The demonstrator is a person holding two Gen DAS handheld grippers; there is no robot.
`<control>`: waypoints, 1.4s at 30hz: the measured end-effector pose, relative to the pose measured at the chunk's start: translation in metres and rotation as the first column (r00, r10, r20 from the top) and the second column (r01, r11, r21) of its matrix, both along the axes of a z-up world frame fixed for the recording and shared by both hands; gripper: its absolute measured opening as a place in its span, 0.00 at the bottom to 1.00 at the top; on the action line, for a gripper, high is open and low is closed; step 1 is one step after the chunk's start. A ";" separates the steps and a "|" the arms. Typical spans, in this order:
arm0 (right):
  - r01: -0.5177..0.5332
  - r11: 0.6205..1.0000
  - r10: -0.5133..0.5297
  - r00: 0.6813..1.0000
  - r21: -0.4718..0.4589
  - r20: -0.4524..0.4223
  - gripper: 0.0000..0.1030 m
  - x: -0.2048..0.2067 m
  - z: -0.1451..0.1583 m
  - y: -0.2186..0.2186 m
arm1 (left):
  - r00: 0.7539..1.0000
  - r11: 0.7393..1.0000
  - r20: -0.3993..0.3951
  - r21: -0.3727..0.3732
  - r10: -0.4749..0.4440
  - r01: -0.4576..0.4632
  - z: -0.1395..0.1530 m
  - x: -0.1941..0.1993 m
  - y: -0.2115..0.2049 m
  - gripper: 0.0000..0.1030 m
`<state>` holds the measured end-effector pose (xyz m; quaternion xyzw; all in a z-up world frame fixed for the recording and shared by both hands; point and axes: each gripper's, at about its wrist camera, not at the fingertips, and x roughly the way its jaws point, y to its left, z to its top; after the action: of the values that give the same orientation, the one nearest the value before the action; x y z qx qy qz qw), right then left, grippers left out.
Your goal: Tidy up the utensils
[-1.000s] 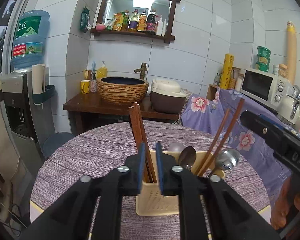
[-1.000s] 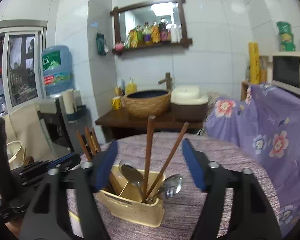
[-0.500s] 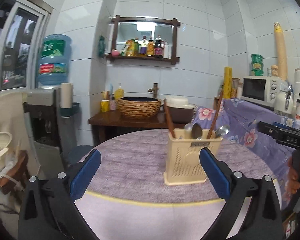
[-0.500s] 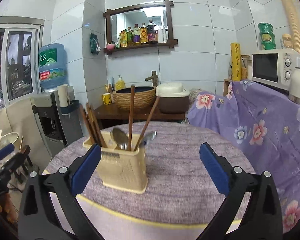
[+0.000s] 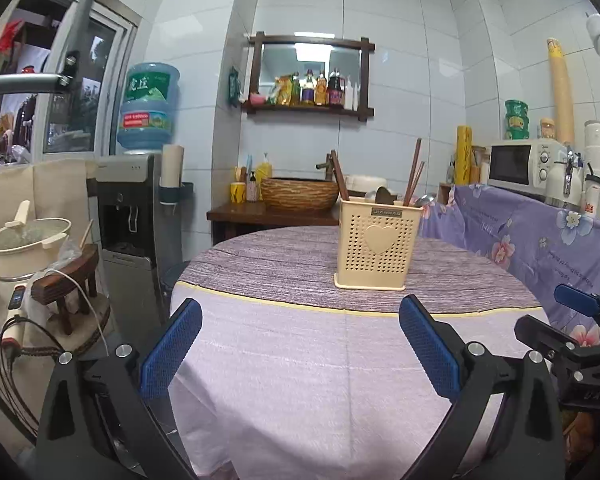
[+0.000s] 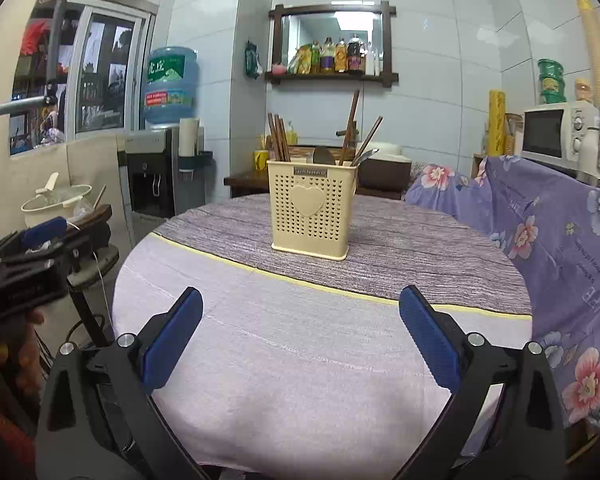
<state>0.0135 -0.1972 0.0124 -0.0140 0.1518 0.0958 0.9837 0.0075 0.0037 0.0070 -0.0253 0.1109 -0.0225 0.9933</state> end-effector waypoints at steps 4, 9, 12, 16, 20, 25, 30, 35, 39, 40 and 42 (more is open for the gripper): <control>0.003 1.000 -0.003 0.999 0.004 0.055 0.94 -0.019 0.008 0.002 | 0.999 1.000 0.040 0.022 0.010 -0.011 0.001 -0.020 -0.001 0.95; 0.003 1.000 -0.002 0.997 -0.008 0.076 0.94 -0.021 0.015 0.004 | 0.999 1.000 0.032 0.014 0.005 -0.005 0.004 -0.018 0.002 0.95; 0.004 1.000 -0.004 0.997 -0.006 0.075 0.94 -0.020 0.017 0.002 | 0.999 1.000 0.043 0.009 0.012 -0.012 0.004 -0.020 0.003 0.95; 0.009 1.000 -0.009 0.997 0.003 0.074 0.94 -0.016 0.019 -0.002 | 0.999 1.000 0.047 -0.004 0.015 -0.015 0.003 -0.024 0.004 0.95; 0.007 1.000 -0.007 0.997 0.003 0.076 0.94 -0.016 0.020 -0.002 | 0.999 1.000 0.041 -0.015 0.005 -0.005 0.004 -0.025 0.003 0.95; 0.003 1.000 -0.003 0.998 0.003 0.068 0.94 -0.014 0.019 -0.003 | 0.999 1.000 0.051 0.003 -0.009 0.009 0.005 -0.027 -0.001 0.95; 0.004 1.000 -0.004 0.998 0.005 0.065 0.94 -0.014 0.017 -0.003 | 0.999 1.000 0.045 0.009 -0.026 0.025 0.005 -0.026 -0.004 0.95; 0.004 1.000 -0.004 0.998 0.005 0.063 0.94 -0.014 0.017 -0.003 | 0.999 1.000 0.042 0.002 -0.031 0.031 0.005 -0.025 -0.004 0.95; 0.005 1.000 -0.006 0.998 0.006 0.064 0.94 -0.014 0.017 -0.004 | 0.998 0.999 0.038 -0.004 -0.041 0.042 0.005 -0.025 -0.005 0.95; 0.005 1.000 -0.006 0.998 0.007 0.063 0.94 -0.014 0.017 -0.004 | 0.998 0.999 0.036 -0.003 -0.043 0.043 0.005 -0.024 -0.005 0.95; 0.005 1.000 -0.005 0.998 0.007 0.061 0.94 -0.013 0.017 -0.003 | 0.998 0.999 0.034 -0.004 -0.046 0.047 0.004 -0.024 -0.005 0.95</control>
<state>0.0003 -0.2005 0.0296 -0.0132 0.1212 0.0933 0.9882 -0.0166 -0.0015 0.0114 -0.0249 0.0945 -0.0463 0.9941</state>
